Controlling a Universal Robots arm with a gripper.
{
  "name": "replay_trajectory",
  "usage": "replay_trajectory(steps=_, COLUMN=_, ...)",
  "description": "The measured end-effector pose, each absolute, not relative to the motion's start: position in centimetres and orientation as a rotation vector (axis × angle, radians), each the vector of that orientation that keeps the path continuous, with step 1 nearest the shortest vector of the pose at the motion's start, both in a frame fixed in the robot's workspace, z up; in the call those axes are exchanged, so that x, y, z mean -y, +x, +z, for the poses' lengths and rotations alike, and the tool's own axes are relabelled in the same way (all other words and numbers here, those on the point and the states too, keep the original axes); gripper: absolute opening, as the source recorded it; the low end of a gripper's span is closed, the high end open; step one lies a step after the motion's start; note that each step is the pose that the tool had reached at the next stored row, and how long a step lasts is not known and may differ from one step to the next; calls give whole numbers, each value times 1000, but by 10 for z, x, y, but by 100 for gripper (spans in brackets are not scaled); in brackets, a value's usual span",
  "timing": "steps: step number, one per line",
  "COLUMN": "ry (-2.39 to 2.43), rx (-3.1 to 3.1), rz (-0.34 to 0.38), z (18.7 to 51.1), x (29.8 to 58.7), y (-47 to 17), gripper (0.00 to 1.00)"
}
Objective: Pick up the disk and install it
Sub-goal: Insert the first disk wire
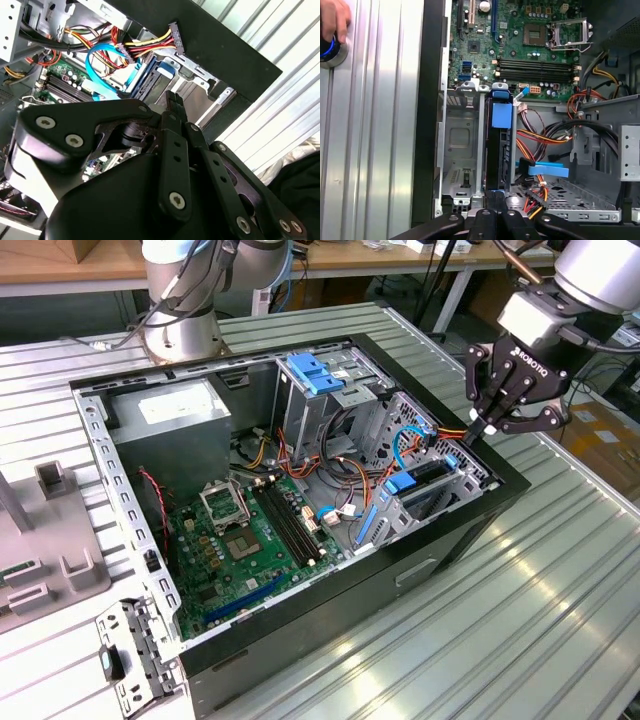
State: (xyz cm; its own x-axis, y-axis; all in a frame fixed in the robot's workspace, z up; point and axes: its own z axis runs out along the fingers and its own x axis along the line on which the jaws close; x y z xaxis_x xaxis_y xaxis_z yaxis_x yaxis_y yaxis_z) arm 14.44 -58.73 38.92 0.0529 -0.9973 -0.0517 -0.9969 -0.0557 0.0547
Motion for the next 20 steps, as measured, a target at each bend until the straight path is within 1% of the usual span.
replay_trajectory(steps=12, ry=2482, rx=1903, rz=-116, z=389, x=587, y=146, gripper=11)
replay_trajectory(steps=20, ry=2705, rx=1551, rz=-112, z=389, x=587, y=146, gripper=11)
